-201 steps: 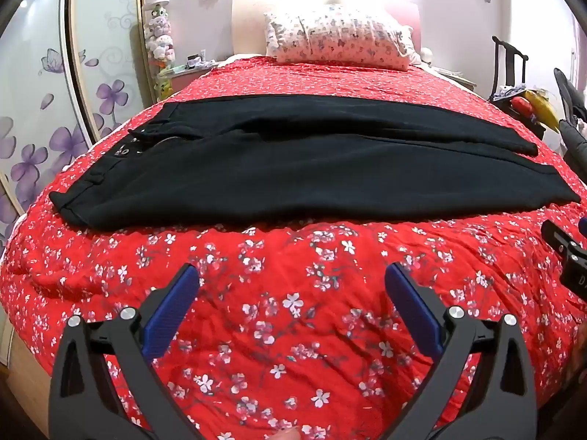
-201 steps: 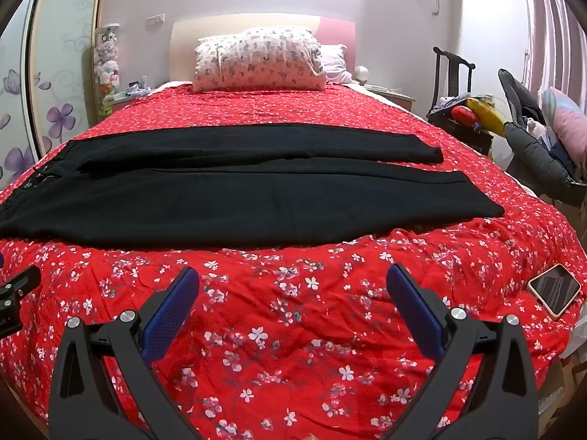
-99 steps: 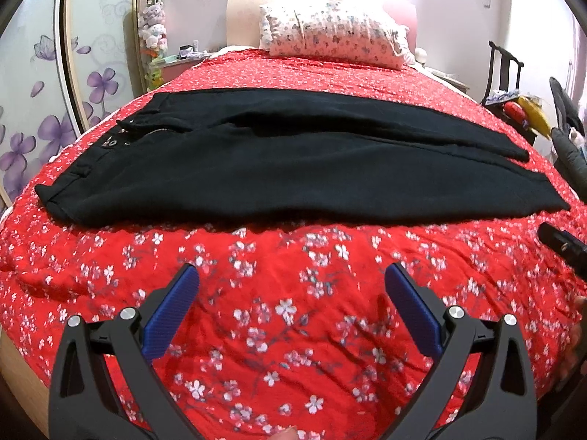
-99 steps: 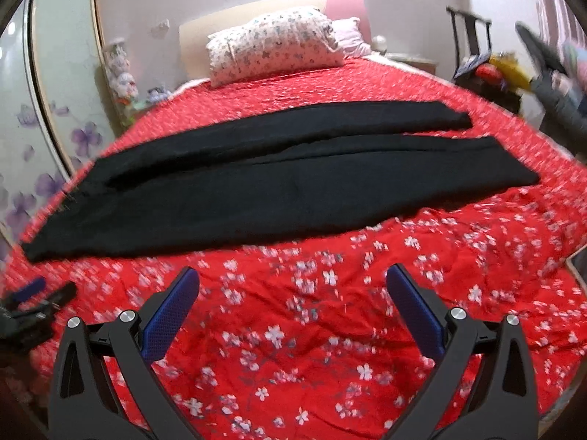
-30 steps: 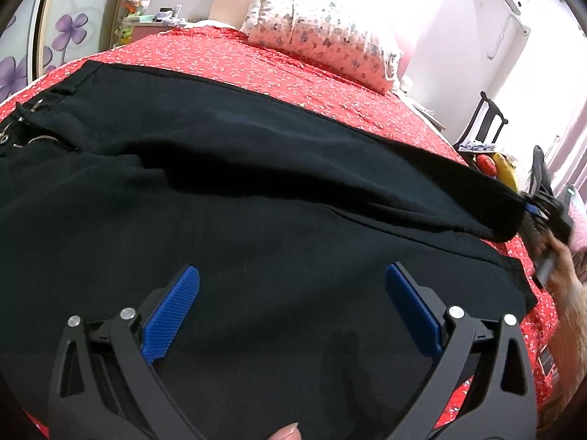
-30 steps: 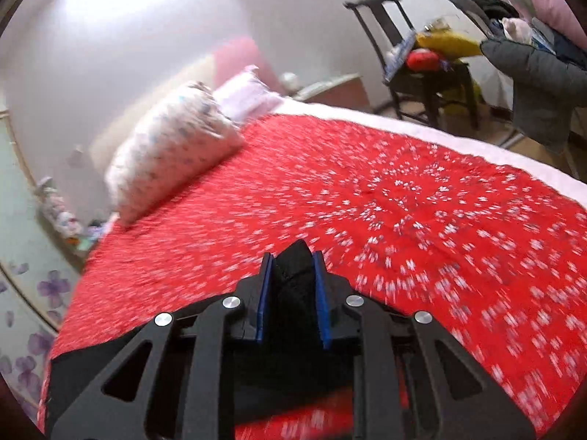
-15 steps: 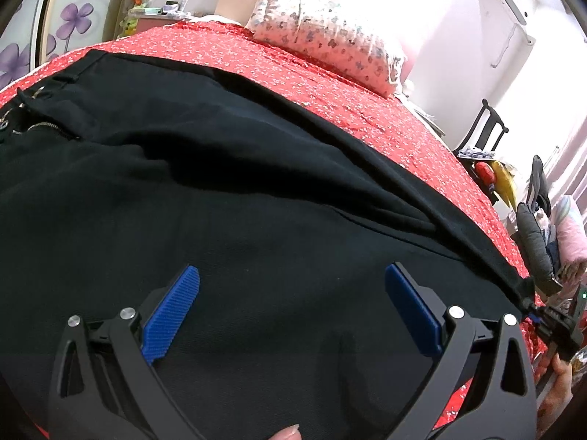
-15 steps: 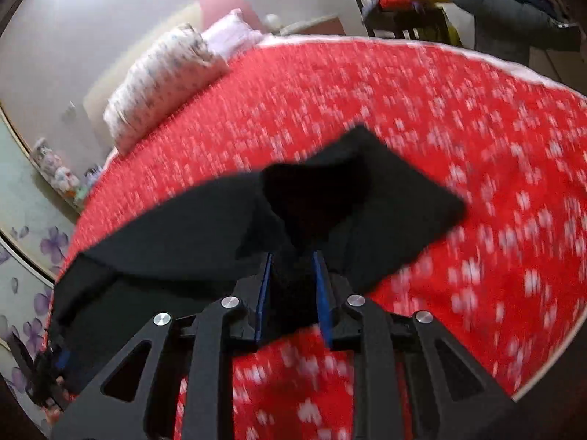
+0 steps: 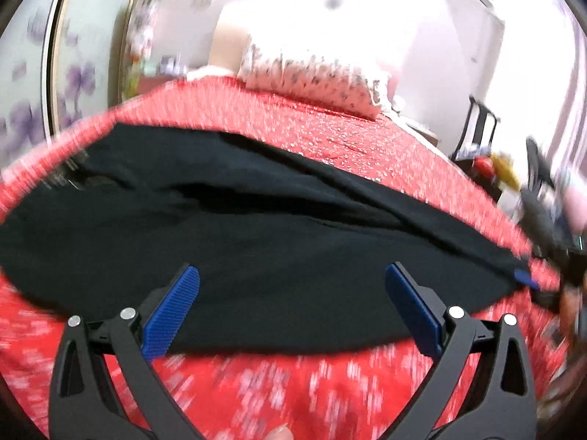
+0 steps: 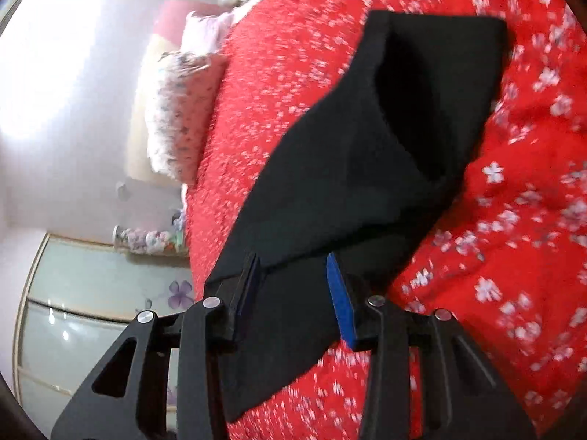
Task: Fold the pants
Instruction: 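Lift the gripped hems with the right tool and carry them toward the waistband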
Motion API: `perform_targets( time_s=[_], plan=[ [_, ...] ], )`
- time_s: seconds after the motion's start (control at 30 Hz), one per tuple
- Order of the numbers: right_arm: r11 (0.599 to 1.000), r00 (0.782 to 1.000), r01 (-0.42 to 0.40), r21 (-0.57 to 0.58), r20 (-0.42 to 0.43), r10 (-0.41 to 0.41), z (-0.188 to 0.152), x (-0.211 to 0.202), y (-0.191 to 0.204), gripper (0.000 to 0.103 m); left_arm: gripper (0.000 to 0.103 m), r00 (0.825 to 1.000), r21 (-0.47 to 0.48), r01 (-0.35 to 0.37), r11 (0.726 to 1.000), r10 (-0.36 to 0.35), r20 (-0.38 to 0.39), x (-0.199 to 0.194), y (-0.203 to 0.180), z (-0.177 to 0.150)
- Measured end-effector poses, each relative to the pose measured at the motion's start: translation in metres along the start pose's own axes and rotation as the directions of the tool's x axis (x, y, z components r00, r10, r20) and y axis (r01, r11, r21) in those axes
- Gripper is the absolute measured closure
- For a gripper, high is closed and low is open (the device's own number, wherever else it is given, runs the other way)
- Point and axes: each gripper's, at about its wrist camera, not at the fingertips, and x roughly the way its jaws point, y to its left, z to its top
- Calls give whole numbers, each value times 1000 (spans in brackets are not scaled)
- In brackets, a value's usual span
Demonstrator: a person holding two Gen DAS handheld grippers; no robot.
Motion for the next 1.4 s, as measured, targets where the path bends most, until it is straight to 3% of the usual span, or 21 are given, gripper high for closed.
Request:
perform_targets(
  time_s=[0.1,0.2,0.33,0.57,0.7,0.8,0.9,0.93,1.0,1.13,1.23,1.3,1.4],
  plan=[
    [997,999,50,63,14,-51,-3,9,-7,63,2,1000,36,-9,999,8,2,-37,-1,-9],
    [990,998,64,123,7,-66,-6,13,-14,63,2,999,-39,49,998,-50,-13,-69,14,-13],
    [989,996,62,132,59,-70,-4,15,-14,64,2,997,-100,81,992,-81,3,-98,28,-11],
    [989,992,35,143,118,-53,-4,9,-23,66,2,991,-130,47,990,-30,128,-147,37,-10],
    [998,979,7,70,203,-21,2,6,-21,66,2,997,-119,25,993,-16,80,-142,35,-6],
    [999,974,30,34,224,-36,4,11,-23,68,2,998,-102,25,995,-19,58,-132,40,-4],
    [996,976,86,33,199,-91,12,19,-20,92,2,997,-130,61,990,-55,54,-124,47,-5],
    [997,977,77,15,198,-78,15,17,-17,94,2,996,-143,79,987,-71,63,-123,51,-6],
    [994,971,49,-94,237,-26,21,4,0,96,2,995,-152,89,984,-83,47,-117,55,-7],
    [933,940,51,-356,334,75,26,-35,41,99,2,988,-226,139,964,-151,-34,-93,61,-12],
    [914,945,187,-361,321,-67,31,-29,30,99,3,973,-288,214,934,-228,-18,-81,65,-17],
    [931,948,252,-265,261,-182,34,-16,0,99,3,974,-296,215,931,-228,-10,-78,66,-17],
    [957,954,217,-191,247,-167,23,-12,-29,99,2,981,-264,190,945,-190,26,-82,70,-7]
  ],
)
